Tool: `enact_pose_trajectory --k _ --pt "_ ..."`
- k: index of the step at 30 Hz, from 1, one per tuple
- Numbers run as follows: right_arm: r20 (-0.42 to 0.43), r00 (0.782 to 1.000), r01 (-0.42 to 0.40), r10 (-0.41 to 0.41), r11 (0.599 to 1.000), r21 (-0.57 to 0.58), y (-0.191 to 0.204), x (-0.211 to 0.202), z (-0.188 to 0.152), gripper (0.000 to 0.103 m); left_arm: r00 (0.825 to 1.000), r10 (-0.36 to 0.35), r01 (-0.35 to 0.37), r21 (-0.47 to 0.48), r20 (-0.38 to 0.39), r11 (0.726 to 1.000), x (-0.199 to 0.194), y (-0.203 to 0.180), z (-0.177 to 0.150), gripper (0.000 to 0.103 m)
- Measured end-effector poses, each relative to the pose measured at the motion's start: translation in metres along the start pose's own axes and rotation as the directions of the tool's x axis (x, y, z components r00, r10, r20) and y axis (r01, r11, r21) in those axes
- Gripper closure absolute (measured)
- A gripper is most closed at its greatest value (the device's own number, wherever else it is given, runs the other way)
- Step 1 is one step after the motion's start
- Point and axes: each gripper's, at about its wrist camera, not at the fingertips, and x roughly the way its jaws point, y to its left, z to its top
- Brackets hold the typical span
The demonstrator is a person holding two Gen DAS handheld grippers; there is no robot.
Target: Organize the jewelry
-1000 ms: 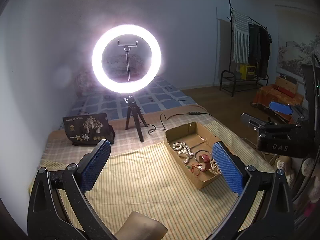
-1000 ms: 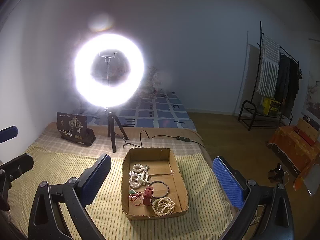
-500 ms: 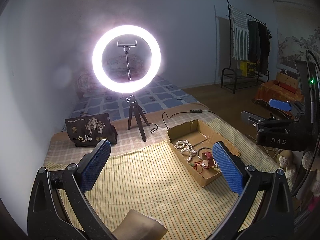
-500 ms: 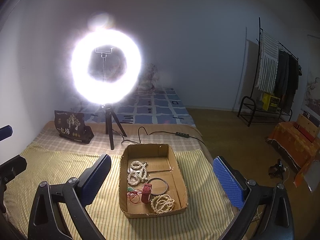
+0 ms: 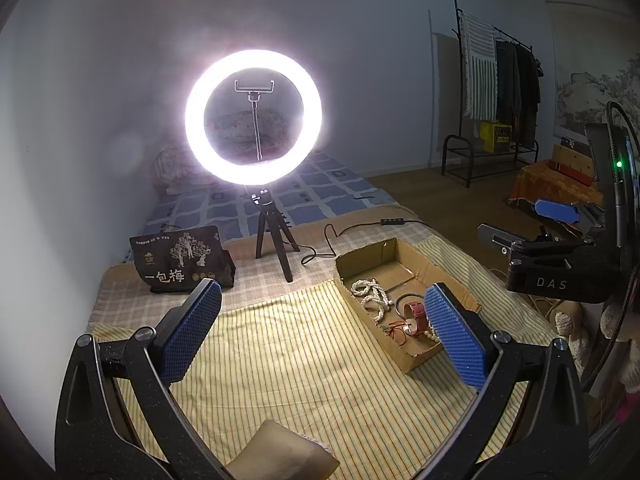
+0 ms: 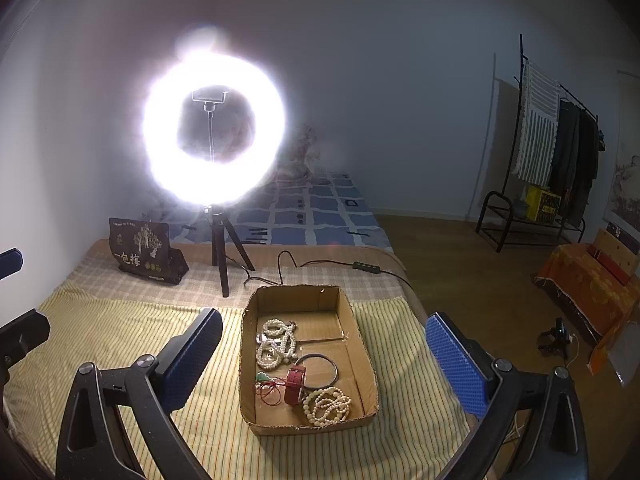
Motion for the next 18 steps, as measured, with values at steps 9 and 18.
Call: enact_pose_trajectory --k 9,18 --pt "-0.003 1.000 0.002 -0.002 1.000 -0.004 0.0011 0.0010 -0.0005 0.000 1.000 0.001 -0.001 0.002 -0.002 1.000 -0.0002 -0.0006 -0.0007 0.000" --pt "-0.004 1.000 0.003 -0.003 1.000 -0.005 0.0015 0.0016 -0.0013 0.000 1.000 0.001 -0.001 0.004 -0.002 1.000 -0.0008 -0.0008 -0.0012 0.000"
